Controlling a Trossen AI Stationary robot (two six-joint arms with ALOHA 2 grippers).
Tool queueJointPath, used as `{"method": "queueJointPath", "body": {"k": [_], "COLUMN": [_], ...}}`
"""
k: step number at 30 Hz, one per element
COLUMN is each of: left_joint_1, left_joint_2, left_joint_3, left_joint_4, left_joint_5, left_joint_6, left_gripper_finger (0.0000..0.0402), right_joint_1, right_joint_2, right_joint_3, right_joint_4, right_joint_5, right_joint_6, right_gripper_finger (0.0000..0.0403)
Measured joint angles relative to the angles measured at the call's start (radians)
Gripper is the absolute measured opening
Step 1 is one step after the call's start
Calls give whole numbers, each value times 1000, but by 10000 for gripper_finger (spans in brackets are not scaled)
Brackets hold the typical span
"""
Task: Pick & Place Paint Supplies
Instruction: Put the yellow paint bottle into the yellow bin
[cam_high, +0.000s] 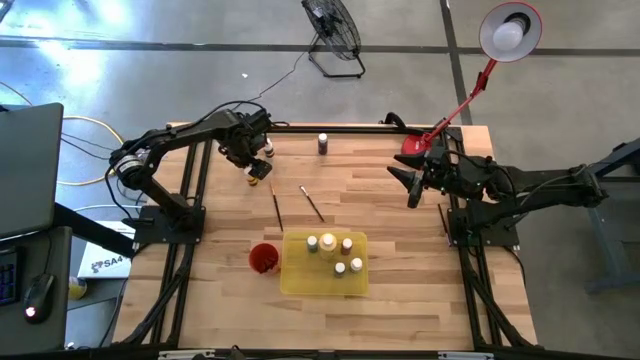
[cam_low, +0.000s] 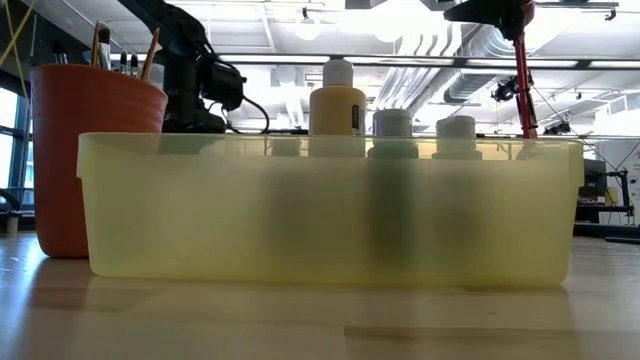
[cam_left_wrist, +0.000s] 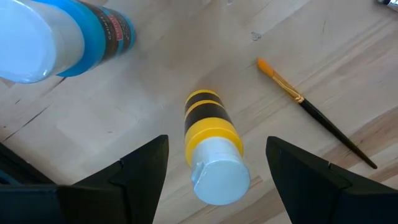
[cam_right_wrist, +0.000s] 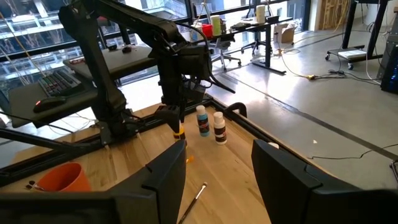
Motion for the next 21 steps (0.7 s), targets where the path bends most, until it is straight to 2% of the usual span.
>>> {"method": "queueJointPath", "body": {"k": [21], "left_joint_1": [0], "left_joint_2": [0], "left_joint_3": [0], "left_joint_4": [15], "left_joint_5": [-4], "left_joint_6": [-4], "left_gripper_finger": [266], "right_joint_1": [0], "right_joint_2": [0], "right_joint_3": [0], "right_joint_4": [0], "right_joint_5": [0], "right_joint_6": [0], "right_gripper_finger": [174]}}
